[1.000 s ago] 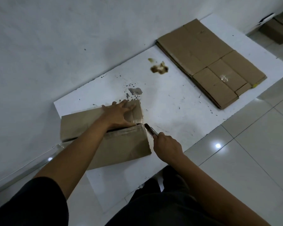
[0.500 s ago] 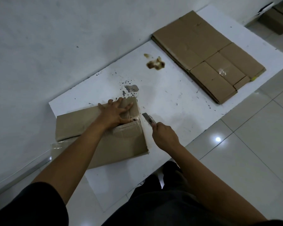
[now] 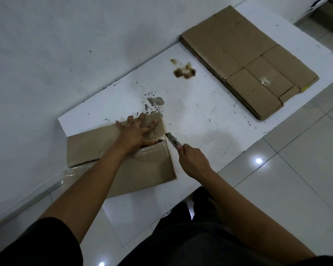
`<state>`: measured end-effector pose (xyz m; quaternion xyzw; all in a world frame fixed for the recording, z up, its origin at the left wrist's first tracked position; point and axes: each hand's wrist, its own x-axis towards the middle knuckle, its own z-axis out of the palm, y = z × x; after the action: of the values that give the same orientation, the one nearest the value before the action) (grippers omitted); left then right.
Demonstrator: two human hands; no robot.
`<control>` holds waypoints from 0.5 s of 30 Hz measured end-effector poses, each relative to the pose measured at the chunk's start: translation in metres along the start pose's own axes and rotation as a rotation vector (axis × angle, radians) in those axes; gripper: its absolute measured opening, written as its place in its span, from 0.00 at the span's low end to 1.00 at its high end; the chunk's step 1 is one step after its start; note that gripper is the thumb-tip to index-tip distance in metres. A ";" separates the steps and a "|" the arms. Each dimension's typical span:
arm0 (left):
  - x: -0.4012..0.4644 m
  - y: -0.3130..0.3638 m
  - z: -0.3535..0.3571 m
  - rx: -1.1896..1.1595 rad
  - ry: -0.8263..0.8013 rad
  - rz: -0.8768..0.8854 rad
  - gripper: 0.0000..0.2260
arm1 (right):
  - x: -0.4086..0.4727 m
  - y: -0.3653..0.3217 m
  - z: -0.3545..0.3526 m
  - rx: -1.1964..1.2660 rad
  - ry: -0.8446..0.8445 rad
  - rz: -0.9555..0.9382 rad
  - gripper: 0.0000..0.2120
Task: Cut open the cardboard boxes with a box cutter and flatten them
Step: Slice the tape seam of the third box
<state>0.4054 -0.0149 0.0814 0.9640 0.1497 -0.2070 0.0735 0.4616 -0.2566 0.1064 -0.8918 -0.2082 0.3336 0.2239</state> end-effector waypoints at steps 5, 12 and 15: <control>-0.001 0.001 0.000 -0.007 0.000 0.001 0.39 | -0.004 0.005 0.000 0.023 -0.052 -0.032 0.19; -0.006 0.000 -0.009 -0.113 -0.044 0.004 0.35 | -0.004 0.012 -0.007 0.071 -0.110 -0.078 0.20; -0.009 0.000 -0.010 -0.240 -0.031 -0.012 0.30 | 0.000 0.018 -0.007 0.178 -0.139 -0.019 0.20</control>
<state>0.4011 -0.0148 0.0941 0.9440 0.1781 -0.2029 0.1895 0.4703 -0.2730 0.1021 -0.8410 -0.2013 0.4097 0.2905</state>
